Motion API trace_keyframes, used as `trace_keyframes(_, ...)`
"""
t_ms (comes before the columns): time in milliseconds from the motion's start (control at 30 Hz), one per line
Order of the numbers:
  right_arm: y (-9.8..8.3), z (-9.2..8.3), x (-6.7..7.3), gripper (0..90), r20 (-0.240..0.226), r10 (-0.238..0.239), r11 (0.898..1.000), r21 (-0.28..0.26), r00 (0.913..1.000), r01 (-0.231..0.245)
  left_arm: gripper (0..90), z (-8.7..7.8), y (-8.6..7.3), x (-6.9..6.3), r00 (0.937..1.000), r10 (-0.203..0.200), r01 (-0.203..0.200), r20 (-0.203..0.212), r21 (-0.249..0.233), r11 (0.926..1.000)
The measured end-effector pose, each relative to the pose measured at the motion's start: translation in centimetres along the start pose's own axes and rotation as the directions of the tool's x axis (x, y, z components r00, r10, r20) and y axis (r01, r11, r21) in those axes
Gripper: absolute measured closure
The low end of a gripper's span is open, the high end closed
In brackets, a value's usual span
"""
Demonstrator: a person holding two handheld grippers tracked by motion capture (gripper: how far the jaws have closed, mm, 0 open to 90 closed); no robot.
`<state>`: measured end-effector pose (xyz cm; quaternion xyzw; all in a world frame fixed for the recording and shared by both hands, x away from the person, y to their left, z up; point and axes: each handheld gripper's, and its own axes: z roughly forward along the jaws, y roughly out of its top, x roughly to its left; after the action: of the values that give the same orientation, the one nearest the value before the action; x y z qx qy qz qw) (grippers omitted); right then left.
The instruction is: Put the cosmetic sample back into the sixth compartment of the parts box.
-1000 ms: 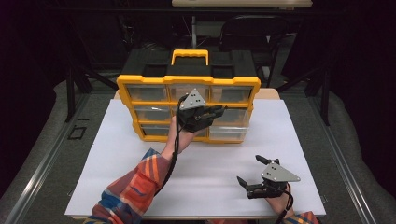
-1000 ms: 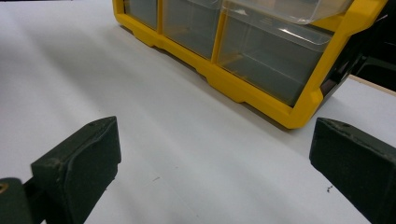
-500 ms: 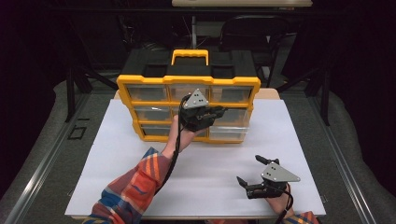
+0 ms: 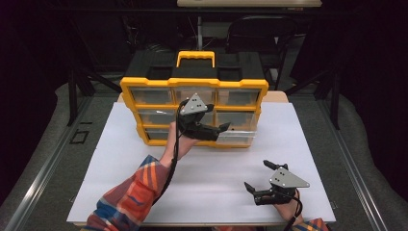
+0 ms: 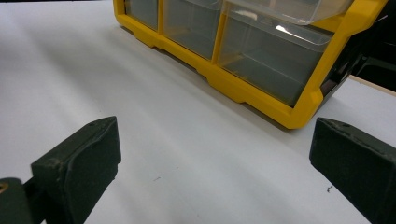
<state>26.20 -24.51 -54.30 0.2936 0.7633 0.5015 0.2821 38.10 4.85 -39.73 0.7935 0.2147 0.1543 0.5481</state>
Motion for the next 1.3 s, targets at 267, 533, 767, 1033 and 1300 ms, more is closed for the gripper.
trace_keyframes(267, 0.0, 0.1, 0.0, 1.4, 0.001, -0.003, 1.0, 0.003, 1.0, 0.003, 5.3, -2.4, -1.0, 0.0, 0.9996, 0.008, -0.008, -0.027, -0.003, 1.0)
trace_keyframes(533, 0.0, 0.1, 0.0, 1.4, 0.002, -0.006, 1.0, 0.005, 1.0, 0.006, 0.2, -4.5, -2.2, 0.0, 0.9986, 0.008, -0.008, -0.053, 0.0, 1.0)
trace_keyframes(767, 0.0, 0.0, 0.1, 1.5, 0.002, -0.005, 1.0, 0.006, 1.0, 0.005, 0.2, -6.2, -3.6, 0.1, 0.9966, 0.001, -0.001, -0.082, 0.006, 1.0)
trace_keyframes(1033, 0.1, 0.1, 0.1, 1.4, 0.002, -0.005, 1.0, 0.003, 1.0, 0.005, 0.1, -8.0, -5.1, 0.0, 0.9953, -0.008, 0.007, -0.096, -0.005, 1.0)
trace_keyframes(1300, 0.1, 0.1, 0.1, 1.4, 0.002, -0.004, 1.0, 0.003, 1.0, 0.004, 0.2, -9.6, -6.8, 0.1, 0.9914, -0.023, 0.024, -0.129, 0.001, 0.9997)
